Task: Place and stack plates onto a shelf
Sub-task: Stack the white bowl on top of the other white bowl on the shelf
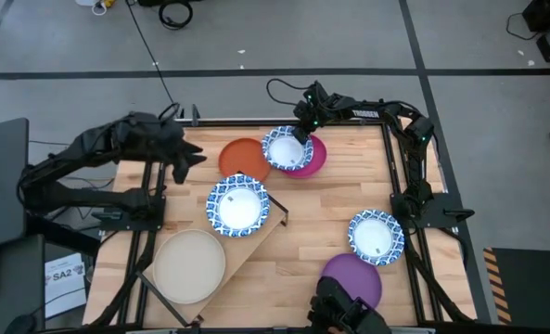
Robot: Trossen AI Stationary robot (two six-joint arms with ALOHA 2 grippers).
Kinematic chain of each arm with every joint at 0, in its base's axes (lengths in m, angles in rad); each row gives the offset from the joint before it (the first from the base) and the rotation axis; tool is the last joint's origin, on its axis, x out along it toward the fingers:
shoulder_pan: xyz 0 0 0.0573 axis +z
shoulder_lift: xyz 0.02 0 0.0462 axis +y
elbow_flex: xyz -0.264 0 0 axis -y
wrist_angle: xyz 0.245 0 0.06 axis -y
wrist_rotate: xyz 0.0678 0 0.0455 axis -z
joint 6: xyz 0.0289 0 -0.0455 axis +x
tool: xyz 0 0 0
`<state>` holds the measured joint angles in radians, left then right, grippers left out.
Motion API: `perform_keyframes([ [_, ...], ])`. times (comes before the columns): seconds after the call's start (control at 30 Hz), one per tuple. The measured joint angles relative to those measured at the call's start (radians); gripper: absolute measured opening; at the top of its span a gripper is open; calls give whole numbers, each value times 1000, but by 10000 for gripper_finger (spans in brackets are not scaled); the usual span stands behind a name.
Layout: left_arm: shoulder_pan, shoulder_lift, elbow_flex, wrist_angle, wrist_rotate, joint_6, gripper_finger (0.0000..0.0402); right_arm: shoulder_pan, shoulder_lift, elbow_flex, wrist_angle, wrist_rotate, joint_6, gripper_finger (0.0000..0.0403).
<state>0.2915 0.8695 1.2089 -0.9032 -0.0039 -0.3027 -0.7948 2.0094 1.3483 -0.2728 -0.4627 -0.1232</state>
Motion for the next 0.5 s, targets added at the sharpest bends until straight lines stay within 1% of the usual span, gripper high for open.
perform_keyframes([
  [0.17,-23,-129,-209,192,34,1,164,1,0,0,-1,-4,0,17],
  [0.27,-28,-195,-316,272,37,5,164,1,-12,0,-8,-2,0,16],
  [0.4,-27,-265,-439,387,37,49,164,-2,-54,0,-25,8,-1,16],
  [0.5,-27,-298,-507,468,38,62,164,-4,-100,0,-25,27,-3,16],
])
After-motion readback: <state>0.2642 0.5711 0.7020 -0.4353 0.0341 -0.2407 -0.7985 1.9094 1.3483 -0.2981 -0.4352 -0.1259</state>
